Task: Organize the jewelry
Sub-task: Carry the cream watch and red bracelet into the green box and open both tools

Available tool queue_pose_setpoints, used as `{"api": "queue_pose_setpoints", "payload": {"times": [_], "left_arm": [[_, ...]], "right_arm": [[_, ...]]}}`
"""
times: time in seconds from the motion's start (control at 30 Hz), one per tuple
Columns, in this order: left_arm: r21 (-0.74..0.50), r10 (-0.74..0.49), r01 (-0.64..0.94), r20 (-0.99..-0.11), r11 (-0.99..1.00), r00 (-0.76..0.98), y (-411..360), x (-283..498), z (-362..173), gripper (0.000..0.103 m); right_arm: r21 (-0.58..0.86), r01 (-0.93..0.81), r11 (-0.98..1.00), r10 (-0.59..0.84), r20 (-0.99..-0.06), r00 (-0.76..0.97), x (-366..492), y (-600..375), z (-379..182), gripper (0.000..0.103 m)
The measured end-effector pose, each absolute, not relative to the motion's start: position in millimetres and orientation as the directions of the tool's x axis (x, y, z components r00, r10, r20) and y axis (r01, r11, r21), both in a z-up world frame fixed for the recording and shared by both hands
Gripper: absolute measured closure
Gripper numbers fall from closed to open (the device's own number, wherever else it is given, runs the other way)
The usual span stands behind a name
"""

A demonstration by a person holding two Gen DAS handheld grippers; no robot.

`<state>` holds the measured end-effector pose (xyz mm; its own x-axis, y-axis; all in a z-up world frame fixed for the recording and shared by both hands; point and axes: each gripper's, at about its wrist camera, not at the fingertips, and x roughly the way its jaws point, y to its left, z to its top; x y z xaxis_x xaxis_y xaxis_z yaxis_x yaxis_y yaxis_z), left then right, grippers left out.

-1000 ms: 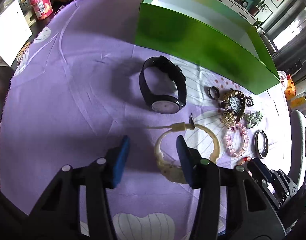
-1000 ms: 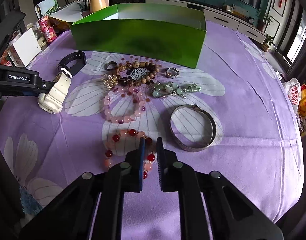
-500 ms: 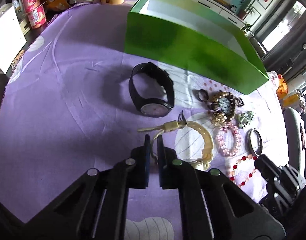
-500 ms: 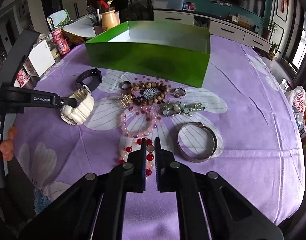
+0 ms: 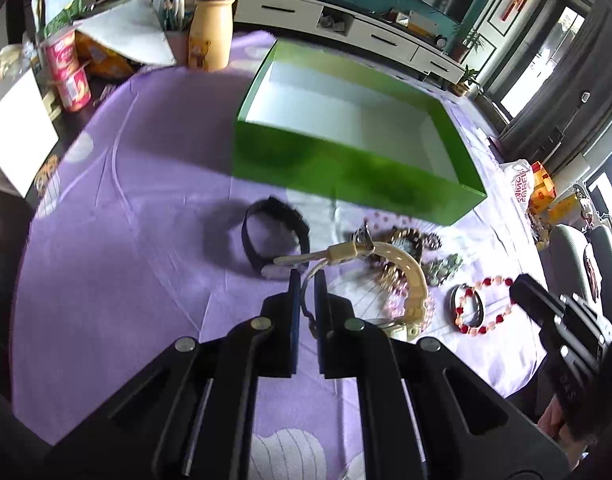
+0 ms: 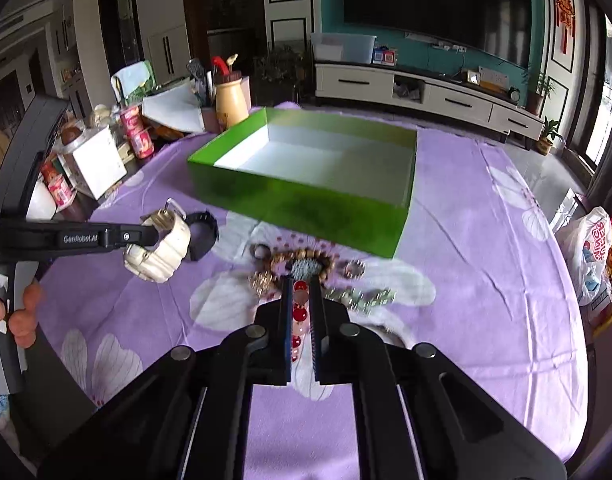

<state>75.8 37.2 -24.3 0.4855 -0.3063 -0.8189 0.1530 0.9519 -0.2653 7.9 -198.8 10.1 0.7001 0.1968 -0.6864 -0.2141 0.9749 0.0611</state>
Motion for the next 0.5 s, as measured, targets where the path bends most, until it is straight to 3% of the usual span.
{"api": "queue_pose_setpoints", "payload": {"times": [0.5], "left_arm": [[-0.227, -0.279, 0.163, -0.783, 0.960, 0.556, 12, 157, 17, 0.097]], "right_arm": [[0.124, -0.205, 0.971, 0.237, -0.610, 0.756, 96, -221, 49, 0.096]]}}
